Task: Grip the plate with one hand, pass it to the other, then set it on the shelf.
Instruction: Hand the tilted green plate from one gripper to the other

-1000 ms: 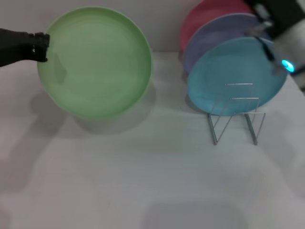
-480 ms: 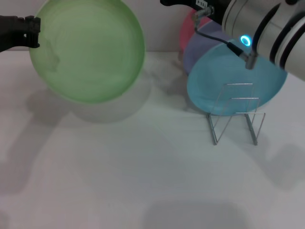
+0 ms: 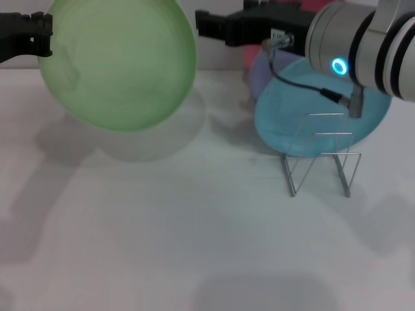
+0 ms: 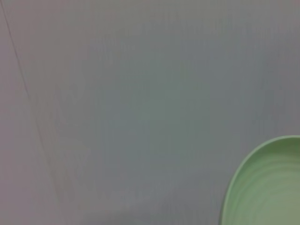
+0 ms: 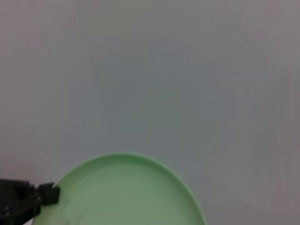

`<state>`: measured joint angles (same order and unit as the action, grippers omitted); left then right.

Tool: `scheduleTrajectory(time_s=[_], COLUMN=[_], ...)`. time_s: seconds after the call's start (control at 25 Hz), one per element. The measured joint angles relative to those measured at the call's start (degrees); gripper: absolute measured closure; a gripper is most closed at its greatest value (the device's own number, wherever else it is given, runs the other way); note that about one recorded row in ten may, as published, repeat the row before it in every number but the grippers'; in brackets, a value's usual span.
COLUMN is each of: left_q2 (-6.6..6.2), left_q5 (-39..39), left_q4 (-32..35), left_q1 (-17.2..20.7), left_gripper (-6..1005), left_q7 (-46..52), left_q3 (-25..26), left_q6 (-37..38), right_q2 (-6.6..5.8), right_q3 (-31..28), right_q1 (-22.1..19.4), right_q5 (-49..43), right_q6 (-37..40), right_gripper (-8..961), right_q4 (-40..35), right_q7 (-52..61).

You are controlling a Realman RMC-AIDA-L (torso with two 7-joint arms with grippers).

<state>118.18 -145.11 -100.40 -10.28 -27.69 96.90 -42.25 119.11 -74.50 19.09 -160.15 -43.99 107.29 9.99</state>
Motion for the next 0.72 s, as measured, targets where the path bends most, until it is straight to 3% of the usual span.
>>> scheduleTrajectory(time_s=[0.48,0.6,0.72], left_q2=[0.13,0.18,0.02], left_q5=[0.1,1.0,2.1], left_q4=[0.2,0.9,3.4], left_q1=[1.6,3.4,7.4], left_gripper=[969,968,966], left_q7=[0.0,0.1,-0.1], left_q3=[-1.2,-2.8,-8.3], left_q6=[2.0,4.9,14.9], right_q2=[-0.17,-0.33,-0.28], right_q3=[-0.2,-2.5,-6.2], right_q1=[-2.1,-2.1,-1.9], right_q5=[1.4,2.9,5.6], right_q6=[2.7,0.0,-4.3], right_gripper=[129,132,134], right_q4=[-4.0,-2.3,0.5], right_q7=[0.2,-1.6,-5.5])
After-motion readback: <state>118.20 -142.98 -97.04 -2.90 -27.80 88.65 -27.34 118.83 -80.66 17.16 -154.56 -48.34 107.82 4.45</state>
